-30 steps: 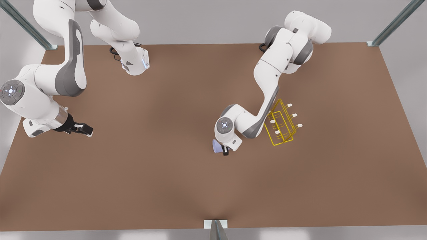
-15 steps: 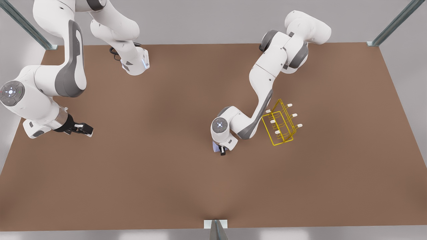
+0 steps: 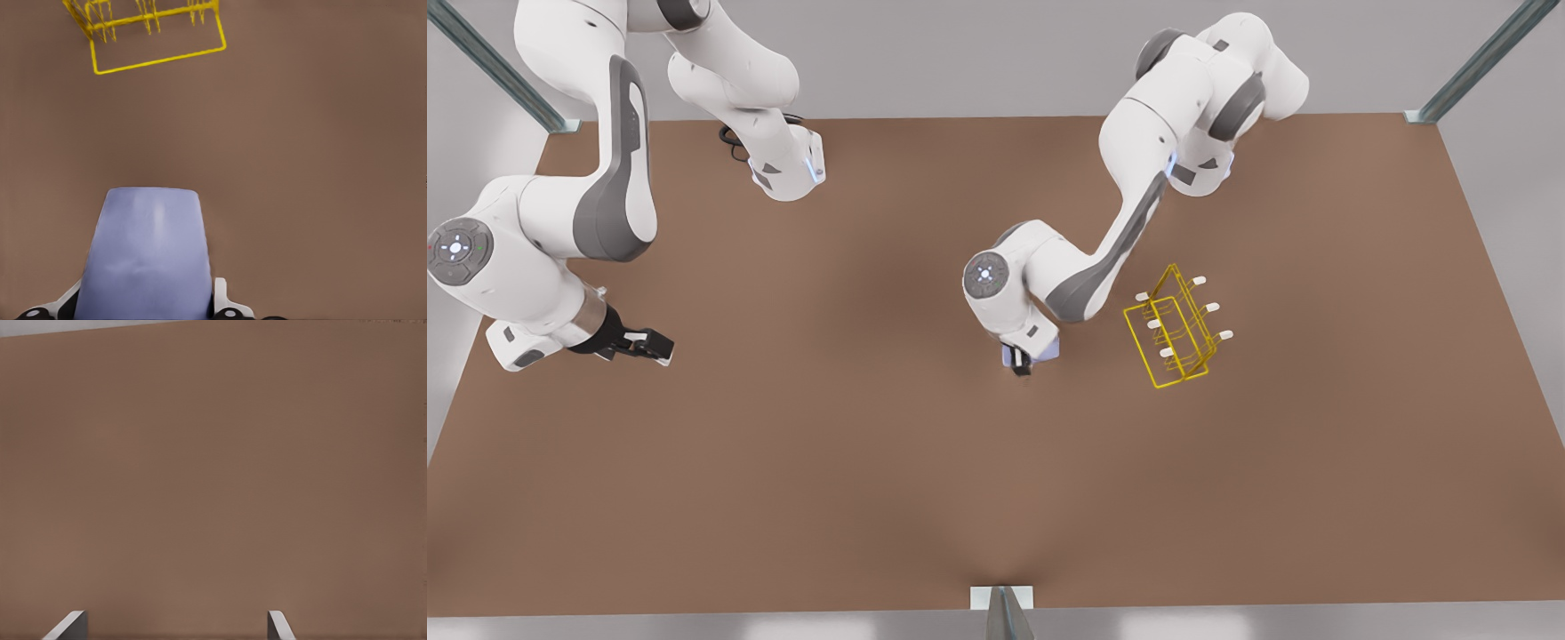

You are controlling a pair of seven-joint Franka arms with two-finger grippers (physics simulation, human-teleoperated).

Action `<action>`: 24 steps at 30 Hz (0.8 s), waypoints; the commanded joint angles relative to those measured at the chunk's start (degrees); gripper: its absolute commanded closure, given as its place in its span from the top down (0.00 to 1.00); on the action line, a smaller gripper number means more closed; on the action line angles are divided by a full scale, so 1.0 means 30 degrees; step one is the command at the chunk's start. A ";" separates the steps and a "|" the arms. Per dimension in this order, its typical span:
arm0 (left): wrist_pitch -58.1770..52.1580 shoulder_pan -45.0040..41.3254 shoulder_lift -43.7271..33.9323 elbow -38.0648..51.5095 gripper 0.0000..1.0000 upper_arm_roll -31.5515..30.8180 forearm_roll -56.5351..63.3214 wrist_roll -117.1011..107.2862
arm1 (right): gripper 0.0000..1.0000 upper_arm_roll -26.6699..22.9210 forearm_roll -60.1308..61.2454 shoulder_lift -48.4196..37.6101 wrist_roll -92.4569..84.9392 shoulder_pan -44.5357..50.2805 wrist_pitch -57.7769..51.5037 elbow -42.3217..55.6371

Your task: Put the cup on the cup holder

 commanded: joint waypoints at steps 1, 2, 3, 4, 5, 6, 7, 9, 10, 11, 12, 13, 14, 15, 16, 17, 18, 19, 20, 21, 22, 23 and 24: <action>-0.7720 -0.0463 -0.0246 0.0003 0.74 -0.0012 0.3781 0.0219 | 1.00 0.0001 -0.0010 -0.0017 -0.0309 -0.0015 -0.0003 -0.0019; -0.8277 -0.0463 -0.0246 -0.0026 0.74 -0.0041 0.5039 0.0277 | 1.00 0.0001 -0.0010 -0.0017 -0.0309 0.0014 -0.0003 0.0010; -0.9331 -0.0608 -0.0158 -0.0026 0.74 -0.0012 0.7177 0.1532 | 1.00 0.0001 -0.0010 -0.0017 -0.0280 0.0014 -0.0003 0.0010; -1.0066 -0.0726 -0.0040 -0.0084 0.74 -0.0012 1.0490 0.2971 | 1.00 0.0001 -0.0010 -0.0017 -0.0280 0.0014 -0.0003 -0.0019; -1.0769 -0.0756 0.0047 -0.0172 0.74 -0.0012 1.2777 0.4201 | 1.00 0.0001 -0.0010 -0.0017 -0.0280 0.0014 -0.0003 -0.0019; -1.0946 -0.0931 0.0398 -0.0260 0.74 0.0017 1.4769 0.4758 | 1.00 0.0001 -0.0010 -0.0017 -0.0280 -0.0015 -0.0003 -0.0019; -1.0888 -0.0932 0.0692 -0.0260 0.74 0.0017 1.6909 0.6309 | 1.00 0.0001 -0.0010 -0.0017 -0.0280 -0.0015 -0.0003 -0.0019; -1.0682 -0.0639 0.1160 -0.0231 0.74 0.0076 1.9313 0.8158 | 1.00 0.0001 -0.0010 -0.0017 -0.0250 0.0014 -0.0003 -0.0019; -1.0711 -0.0550 0.1773 -0.0260 0.74 0.0105 1.9808 0.7896 | 1.00 0.0001 -0.0010 -0.0017 -0.0250 0.0014 -0.0003 -0.0019; -1.0712 -0.0550 0.2420 -0.0231 0.74 0.0105 2.0339 0.7282 | 1.00 0.0001 -0.0010 -0.0017 -0.0250 0.0014 -0.0003 -0.0019; -1.0683 -0.0521 0.2566 -0.0231 0.74 0.0105 2.0368 0.6871 | 1.00 0.0001 -0.0010 -0.0017 -0.0250 0.0014 -0.0003 -0.0019; -1.0363 -0.0141 0.2596 -0.0231 0.74 0.0105 2.0602 0.6256 | 1.00 0.0001 -0.0010 -0.0017 -0.0250 0.0014 -0.0003 -0.0019; -1.0068 0.0092 0.2596 -0.0202 0.74 0.0134 2.0661 0.6020 | 1.00 0.0001 -0.0010 -0.0017 -0.0250 0.0014 -0.0003 -0.0019; -0.9804 0.0211 0.2596 -0.0202 0.74 0.0280 2.0720 0.5961 | 1.00 0.0001 -0.0010 -0.0017 -0.0250 0.0014 -0.0003 -0.0019; -0.9569 0.0270 0.2713 -0.0231 0.74 0.0544 2.0808 0.5814 | 1.00 0.0001 -0.0010 0.0012 -0.0250 0.0014 -0.0003 -0.0019; -0.9452 0.0328 0.2859 -0.0231 0.74 0.0720 2.0808 0.5580 | 1.00 0.0001 -0.0010 -0.0017 -0.0250 0.0014 -0.0003 -0.0019; -0.9452 0.0475 0.2977 -0.0231 0.74 0.0720 2.0808 0.5316 | 1.00 0.0001 -0.0010 0.0012 -0.0250 0.0014 -0.0003 -0.0019; -0.9627 0.0446 0.2977 -0.0289 0.74 0.0720 2.0808 0.5316 | 1.00 0.0001 -0.0010 -0.0017 -0.0250 0.0014 -0.0003 -0.0019; -0.9774 0.0241 0.2977 -0.0612 0.74 0.0720 2.0779 0.5170 | 1.00 0.0001 -0.0010 0.0012 -0.0250 0.0014 -0.0003 -0.0019; -1.0359 0.0036 0.2977 -0.0758 0.74 0.0720 2.0720 0.5170 | 1.00 0.0001 -0.0010 0.0012 -0.0250 0.0014 -0.0003 -0.0019; -1.0770 -0.0199 0.2977 -0.0963 0.74 0.0720 2.0691 0.5024 | 1.00 0.0001 -0.0010 -0.0017 -0.0250 0.0014 -0.0003 -0.0019; -1.0945 -0.0228 0.2977 -0.1255 0.74 0.0720 2.0661 0.4643 | 1.00 0.0001 -0.0010 -0.0017 -0.0250 0.0014 -0.0003 -0.0019; -1.1532 -0.0228 0.2977 -0.1432 0.74 0.0720 2.0661 0.4408 | 1.00 0.0001 -0.0010 0.0012 -0.0250 0.0014 -0.0003 -0.0019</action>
